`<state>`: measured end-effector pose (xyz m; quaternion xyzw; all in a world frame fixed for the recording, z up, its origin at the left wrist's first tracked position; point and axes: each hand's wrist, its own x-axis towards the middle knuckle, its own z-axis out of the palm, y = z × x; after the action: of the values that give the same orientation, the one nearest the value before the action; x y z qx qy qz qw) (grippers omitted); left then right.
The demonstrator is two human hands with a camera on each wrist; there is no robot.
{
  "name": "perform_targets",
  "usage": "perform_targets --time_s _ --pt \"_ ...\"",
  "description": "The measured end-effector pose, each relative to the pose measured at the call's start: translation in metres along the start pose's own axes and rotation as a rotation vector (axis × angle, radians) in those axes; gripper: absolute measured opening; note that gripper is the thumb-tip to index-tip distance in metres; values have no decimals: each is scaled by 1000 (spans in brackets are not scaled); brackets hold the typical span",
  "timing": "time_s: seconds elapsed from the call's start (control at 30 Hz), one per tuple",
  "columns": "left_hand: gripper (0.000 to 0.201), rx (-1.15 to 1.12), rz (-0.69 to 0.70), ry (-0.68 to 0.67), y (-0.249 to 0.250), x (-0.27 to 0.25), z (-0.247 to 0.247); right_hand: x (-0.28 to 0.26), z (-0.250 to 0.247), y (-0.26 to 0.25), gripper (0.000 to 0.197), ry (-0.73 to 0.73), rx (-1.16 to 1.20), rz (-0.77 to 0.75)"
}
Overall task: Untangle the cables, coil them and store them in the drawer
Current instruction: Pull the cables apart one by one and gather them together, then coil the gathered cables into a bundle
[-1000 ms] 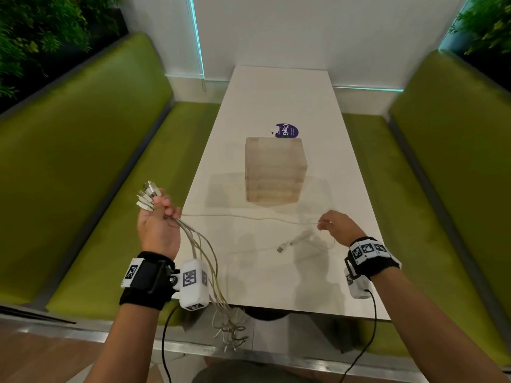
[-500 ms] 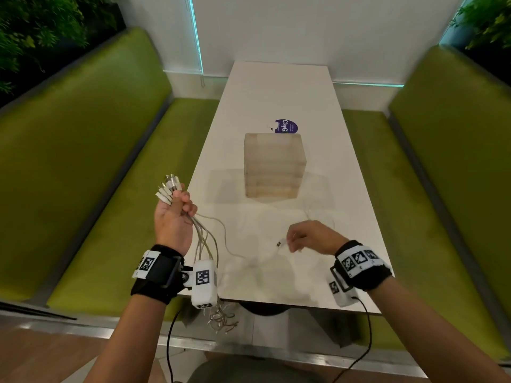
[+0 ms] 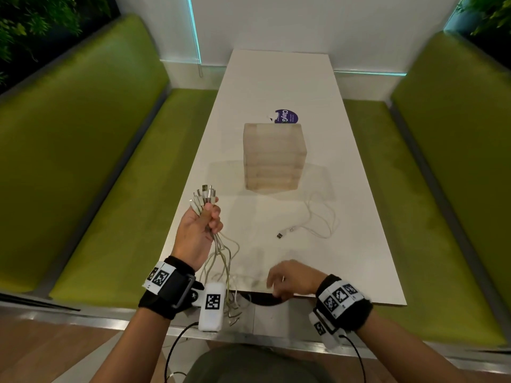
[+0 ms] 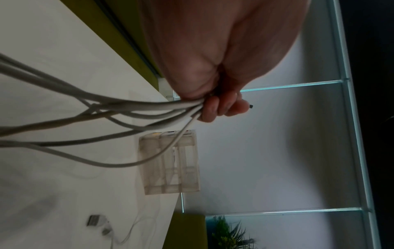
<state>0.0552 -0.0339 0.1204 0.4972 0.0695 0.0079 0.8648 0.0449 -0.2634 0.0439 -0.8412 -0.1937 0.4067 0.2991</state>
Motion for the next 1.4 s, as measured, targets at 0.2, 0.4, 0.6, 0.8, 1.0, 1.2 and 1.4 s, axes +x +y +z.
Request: perform_targets --time_s 0.2,0.4,0.6,0.8,1.0,1.2,1.4 --pt "24 -53 -93 33 -13 -6 9 36 -43 33 47 525 -271 106" --pt "13 24 -124 10 -17 -2 14 47 -48 46 23 651 -408 186" --pt "13 51 -120 52 -24 5 19 31 -56 25 8 733 35 51" --pt "14 99 -88 64 -39 11 37 1 -63 -47 8 758 550 -257" --pt "7 107 -91 -23 -40 8 40 2 -59 -71 6 730 594 -319" --pt "8 37 -68 -27 -40 9 36 7 -51 -75 3 652 552 -311" --pt "15 61 -138 32 -36 13 33 5 -48 -79 6 590 534 -315"
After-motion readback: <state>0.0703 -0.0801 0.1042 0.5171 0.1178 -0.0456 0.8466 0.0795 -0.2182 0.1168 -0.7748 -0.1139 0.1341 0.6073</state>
